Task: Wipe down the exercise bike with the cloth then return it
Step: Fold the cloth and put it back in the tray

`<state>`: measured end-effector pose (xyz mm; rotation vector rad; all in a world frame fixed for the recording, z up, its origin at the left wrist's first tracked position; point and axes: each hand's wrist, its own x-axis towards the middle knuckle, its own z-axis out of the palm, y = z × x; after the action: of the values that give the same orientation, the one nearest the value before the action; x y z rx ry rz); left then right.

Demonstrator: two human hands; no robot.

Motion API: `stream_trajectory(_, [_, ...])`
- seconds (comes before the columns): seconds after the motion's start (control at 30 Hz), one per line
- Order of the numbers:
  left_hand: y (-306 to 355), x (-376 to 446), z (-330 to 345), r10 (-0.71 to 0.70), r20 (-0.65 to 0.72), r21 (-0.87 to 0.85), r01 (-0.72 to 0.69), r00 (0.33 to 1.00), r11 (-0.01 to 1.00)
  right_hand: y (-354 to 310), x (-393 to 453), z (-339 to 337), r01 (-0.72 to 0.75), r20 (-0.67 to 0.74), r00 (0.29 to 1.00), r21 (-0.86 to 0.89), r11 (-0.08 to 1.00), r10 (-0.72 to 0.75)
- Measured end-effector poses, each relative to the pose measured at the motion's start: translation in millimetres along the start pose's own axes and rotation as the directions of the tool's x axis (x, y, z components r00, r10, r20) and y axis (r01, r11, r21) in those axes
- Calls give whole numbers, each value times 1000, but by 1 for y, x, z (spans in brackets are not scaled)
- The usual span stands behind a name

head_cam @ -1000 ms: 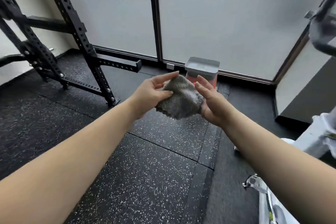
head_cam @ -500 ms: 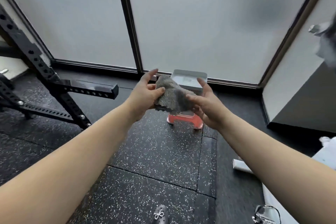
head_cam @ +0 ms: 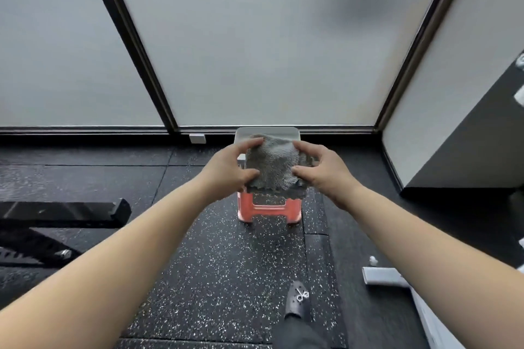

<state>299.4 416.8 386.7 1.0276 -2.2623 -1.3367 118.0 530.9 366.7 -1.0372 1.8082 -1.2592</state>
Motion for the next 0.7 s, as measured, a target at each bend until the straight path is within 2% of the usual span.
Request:
stream_trajectory(0.17, [-42, 109, 5, -35, 21, 64, 33, 999, 997, 34, 108, -4, 31, 10, 1000, -290, 957, -29])
stream_trajectory(0.23, [-62, 159, 8, -59, 41, 104, 54, 997, 993, 52, 157, -6, 13, 31, 1000, -355, 935, -2])
stream_trajectory(0.43, [-112, 289, 13, -134, 102, 156, 118, 986, 981, 97, 285, -7, -84, 92, 987, -401, 912, 132])
stream_trajectory(0.7, [-201, 400, 25, -208, 194, 187, 172, 959, 967, 167, 404, 19, -150, 110, 968, -473, 868, 227])
